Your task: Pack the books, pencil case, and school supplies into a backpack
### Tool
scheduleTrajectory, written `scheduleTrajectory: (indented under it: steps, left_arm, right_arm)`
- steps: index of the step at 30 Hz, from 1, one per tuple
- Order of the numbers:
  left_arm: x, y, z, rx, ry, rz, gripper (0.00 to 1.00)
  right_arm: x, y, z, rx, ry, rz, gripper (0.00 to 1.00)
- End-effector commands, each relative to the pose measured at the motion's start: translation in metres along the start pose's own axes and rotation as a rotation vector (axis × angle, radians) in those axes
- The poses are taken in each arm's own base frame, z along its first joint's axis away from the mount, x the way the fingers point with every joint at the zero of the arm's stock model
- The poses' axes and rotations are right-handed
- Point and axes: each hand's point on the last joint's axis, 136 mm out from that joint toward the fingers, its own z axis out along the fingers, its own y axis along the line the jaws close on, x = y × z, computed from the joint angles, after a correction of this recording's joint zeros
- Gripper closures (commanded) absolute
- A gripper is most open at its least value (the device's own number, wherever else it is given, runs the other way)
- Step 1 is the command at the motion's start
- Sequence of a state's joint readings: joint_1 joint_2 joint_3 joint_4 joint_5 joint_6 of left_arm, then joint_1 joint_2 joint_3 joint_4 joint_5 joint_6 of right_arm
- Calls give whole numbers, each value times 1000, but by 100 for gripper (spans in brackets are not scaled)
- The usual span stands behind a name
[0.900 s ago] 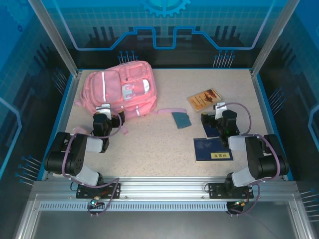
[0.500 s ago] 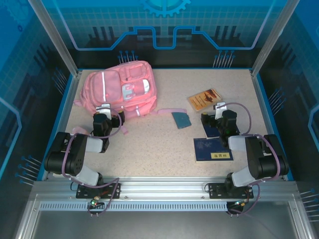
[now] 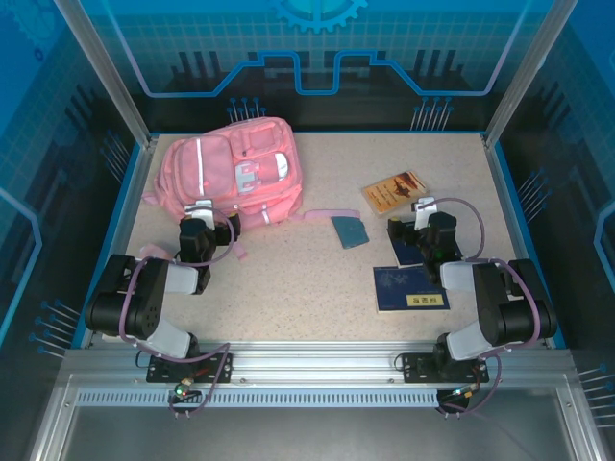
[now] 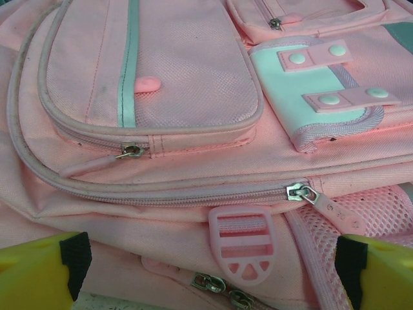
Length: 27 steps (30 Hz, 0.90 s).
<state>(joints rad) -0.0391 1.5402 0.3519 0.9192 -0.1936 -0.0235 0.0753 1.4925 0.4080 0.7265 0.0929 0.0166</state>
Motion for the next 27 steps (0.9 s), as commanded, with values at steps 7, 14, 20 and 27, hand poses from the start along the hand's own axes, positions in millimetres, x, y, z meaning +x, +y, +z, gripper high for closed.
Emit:
scheduleTrajectory:
  steps: [7, 14, 20, 27]
  left_arm:
    - [-23, 12, -14, -53, -105, -18, 1]
    - [-58, 18, -37, -100, -124, -52, 1]
    - [-89, 21, -47, -149, -3, -226, 1]
    - [-73, 4, -13, -86, 235, -380, 1]
  right_arm:
    - [-41, -15, -22, 63, -79, 14, 0]
    - [-59, -44, -62, 227, 57, 244, 0]
    - [-58, -49, -75, 200, 295, 484, 0]
    - [-77, -14, -62, -9, 310, 557, 0]
